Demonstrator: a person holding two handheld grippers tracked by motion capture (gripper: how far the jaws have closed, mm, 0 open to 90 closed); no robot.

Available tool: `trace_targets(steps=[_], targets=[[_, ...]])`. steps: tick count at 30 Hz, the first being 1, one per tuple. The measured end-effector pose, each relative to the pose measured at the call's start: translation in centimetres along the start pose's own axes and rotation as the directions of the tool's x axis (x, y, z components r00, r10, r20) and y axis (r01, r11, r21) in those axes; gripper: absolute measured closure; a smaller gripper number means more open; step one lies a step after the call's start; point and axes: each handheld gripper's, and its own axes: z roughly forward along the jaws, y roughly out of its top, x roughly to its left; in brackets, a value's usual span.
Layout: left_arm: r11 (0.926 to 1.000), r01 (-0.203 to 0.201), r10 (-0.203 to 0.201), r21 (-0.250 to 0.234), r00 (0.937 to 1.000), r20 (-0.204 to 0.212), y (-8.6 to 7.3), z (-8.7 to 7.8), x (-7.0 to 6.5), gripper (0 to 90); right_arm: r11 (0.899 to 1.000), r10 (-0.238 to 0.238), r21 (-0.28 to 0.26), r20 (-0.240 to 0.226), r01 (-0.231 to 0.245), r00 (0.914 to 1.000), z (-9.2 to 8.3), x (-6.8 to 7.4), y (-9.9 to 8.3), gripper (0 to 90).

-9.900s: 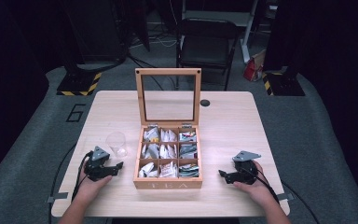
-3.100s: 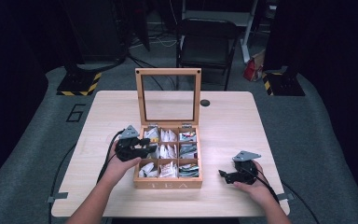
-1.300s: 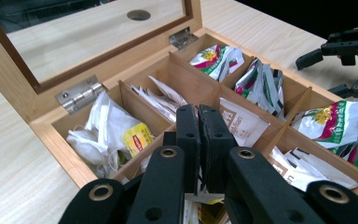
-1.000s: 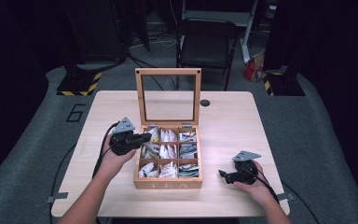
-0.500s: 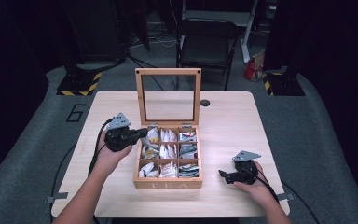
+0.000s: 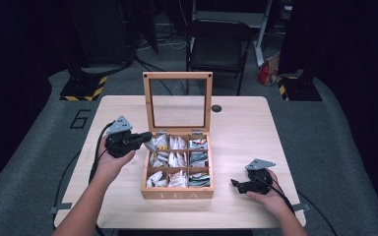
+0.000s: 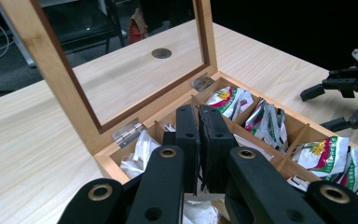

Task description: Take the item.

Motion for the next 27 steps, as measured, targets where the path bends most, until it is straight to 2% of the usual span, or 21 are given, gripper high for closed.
trace_targets(steps=[2,16,27], targets=[[1.0,0.005,-0.005,0.002,1.0,0.003,0.0,-0.1,0.1,87.0,1.0,-0.002,0.0,-0.001,0.002,1.0,0.0,0.0,0.0,13.3],[0.9992,0.022,-0.024,-0.033,0.9984,-0.051,0.5,-2.4,1.6,87.2,1.0,0.0,0.0,0.0,0.0,1.0,0.0,0.0,0.0,13.4],[0.9986,0.034,-0.038,-0.042,0.9957,-0.085,0.5,-3.6,2.7,87.1,1.0,0.0,-0.001,0.0,0.0,1.0,0.0,0.0,0.0,13.3]])
